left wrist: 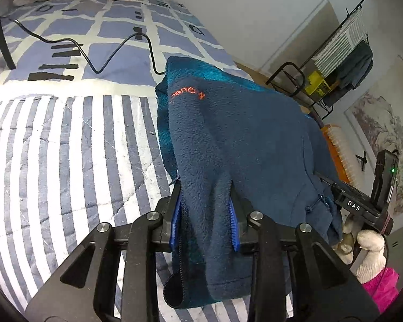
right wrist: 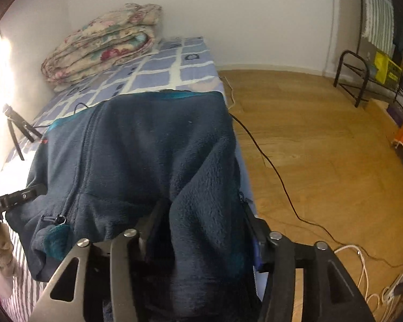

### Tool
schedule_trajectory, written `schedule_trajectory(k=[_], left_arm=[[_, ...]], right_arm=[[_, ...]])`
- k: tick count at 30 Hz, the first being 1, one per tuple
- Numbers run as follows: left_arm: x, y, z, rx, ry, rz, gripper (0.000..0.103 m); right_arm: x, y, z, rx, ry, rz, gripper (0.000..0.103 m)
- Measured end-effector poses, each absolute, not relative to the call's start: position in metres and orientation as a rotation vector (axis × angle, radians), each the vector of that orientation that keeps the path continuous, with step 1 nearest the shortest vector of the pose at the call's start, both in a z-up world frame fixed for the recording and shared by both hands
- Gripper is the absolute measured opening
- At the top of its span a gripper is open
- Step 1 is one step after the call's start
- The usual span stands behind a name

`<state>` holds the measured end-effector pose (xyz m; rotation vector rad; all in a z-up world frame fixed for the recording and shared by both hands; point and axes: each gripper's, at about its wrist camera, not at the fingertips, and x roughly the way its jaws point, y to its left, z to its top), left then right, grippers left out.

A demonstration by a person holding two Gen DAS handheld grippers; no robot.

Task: Fold large clothes
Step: 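Lower the folded jacket onto the bed and open both tools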

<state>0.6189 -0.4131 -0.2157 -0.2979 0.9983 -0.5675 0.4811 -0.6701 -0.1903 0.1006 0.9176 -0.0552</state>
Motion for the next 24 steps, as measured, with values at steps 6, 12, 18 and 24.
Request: schedule_trajectory(k=[6,12,18,24], left_arm=[[0.596,-0.416,-0.190,-0.237,0.965,-0.532,0.030],[0.561,-0.406,-0.158,-0.188,0.887,-0.545,0.030],[0.508,-0.393,-0.114,-0.156,0.788,-0.572,0.030],[0.440,-0.370,-0.062,-0.120,0.706,-0.578,0.030]], right_arm=[[0.472,-0.657,-0.173,0.021,0.911,-0.133,0.058],[0.445,-0.652,-0.148,0.028,0.876,-0.158,0.058],[0.413,-0.629,-0.113,0.021,0.811,-0.141,0.058],[0.366,-0.598,-0.065,0.018,0.738,-0.104,0.058]])
